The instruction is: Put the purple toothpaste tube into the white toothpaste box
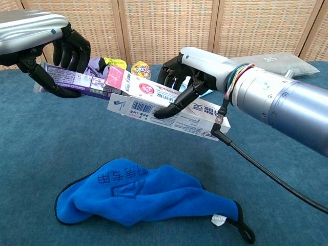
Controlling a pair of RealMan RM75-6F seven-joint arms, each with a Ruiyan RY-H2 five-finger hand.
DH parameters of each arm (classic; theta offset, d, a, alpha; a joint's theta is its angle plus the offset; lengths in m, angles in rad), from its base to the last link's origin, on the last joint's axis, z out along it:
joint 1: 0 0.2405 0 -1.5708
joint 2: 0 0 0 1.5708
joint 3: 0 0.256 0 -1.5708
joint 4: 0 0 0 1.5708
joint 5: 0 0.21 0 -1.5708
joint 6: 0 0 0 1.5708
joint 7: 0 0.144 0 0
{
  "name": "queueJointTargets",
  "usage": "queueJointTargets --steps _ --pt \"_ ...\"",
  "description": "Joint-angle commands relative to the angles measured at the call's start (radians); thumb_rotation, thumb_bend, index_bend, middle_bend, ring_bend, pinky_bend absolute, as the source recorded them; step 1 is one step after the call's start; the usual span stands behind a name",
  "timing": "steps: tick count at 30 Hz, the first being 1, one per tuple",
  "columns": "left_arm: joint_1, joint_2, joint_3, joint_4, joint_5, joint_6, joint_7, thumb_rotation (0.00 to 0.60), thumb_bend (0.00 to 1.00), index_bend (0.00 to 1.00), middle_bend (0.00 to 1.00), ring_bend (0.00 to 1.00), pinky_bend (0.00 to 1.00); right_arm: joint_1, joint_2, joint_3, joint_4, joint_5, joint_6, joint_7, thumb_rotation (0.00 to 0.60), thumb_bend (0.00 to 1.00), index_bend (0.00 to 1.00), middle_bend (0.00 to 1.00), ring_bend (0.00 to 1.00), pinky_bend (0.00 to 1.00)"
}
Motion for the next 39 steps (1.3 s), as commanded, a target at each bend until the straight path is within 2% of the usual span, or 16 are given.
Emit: queueJointTargets --steps 1,13,15,16,18,22,27,32,39 --pt "-0.005 -0.019 0.0 0.014 0.008 0.002 -0.004 0.6 0.26 0.83 0.65 0.55 0.51 0.001 0.0 0.0 -0.005 0.001 0.0 -0.002 0.6 0.1 0.56 0.52 0.4 0.5" --pt "-0.032 -0.094 -0.005 0.02 -0.033 -0.004 0.098 0.6 0.26 0.83 0.65 0.55 0.51 0.008 0.0 -0.004 -0.026 0.0 0.001 -0.012 0.6 0.1 0.56 0.52 0.4 0.5" --pt "-0.035 -0.107 -0.004 0.02 -0.037 0.0 0.116 0.6 0.26 0.83 0.61 0.52 0.5 0.009 -0.001 -0.004 -0.029 -0.002 0.001 -0.01 0.6 0.1 0.56 0.52 0.4 0.5" --pt "-0.036 -0.114 -0.003 0.021 -0.038 0.003 0.127 0.6 0.26 0.82 0.57 0.48 0.48 0.009 -0.001 -0.004 -0.03 -0.003 0.001 -0.009 0.6 0.1 0.56 0.52 0.4 0.5" --pt "-0.037 -0.129 -0.001 0.025 -0.036 0.012 0.147 0.6 0.26 0.74 0.44 0.38 0.41 0.01 -0.001 -0.005 -0.032 -0.005 0.003 -0.009 0.6 0.1 0.56 0.52 0.4 0.5" --pt "-0.035 -0.143 0.0 0.031 -0.028 0.031 0.16 0.6 0.26 0.44 0.18 0.17 0.24 0.007 0.002 0.0 -0.04 0.0 0.004 0.001 0.6 0.1 0.56 0.52 0.4 0.5" --pt "-0.032 -0.151 -0.001 0.041 -0.008 0.051 0.159 0.6 0.24 0.25 0.01 0.02 0.1 0.005 0.006 0.007 -0.052 0.009 0.0 0.021 0.6 0.1 0.56 0.52 0.4 0.5" --pt "-0.03 -0.147 0.0 0.048 0.013 0.061 0.143 0.6 0.23 0.15 0.0 0.0 0.0 0.002 0.013 0.011 -0.056 0.013 0.002 0.029 0.6 0.1 0.56 0.52 0.4 0.5" --pt "-0.019 -0.123 0.012 0.035 0.055 0.072 0.094 0.6 0.23 0.13 0.0 0.0 0.0 -0.018 0.034 0.017 -0.058 0.015 0.0 0.082 0.6 0.1 0.56 0.52 0.4 0.5"
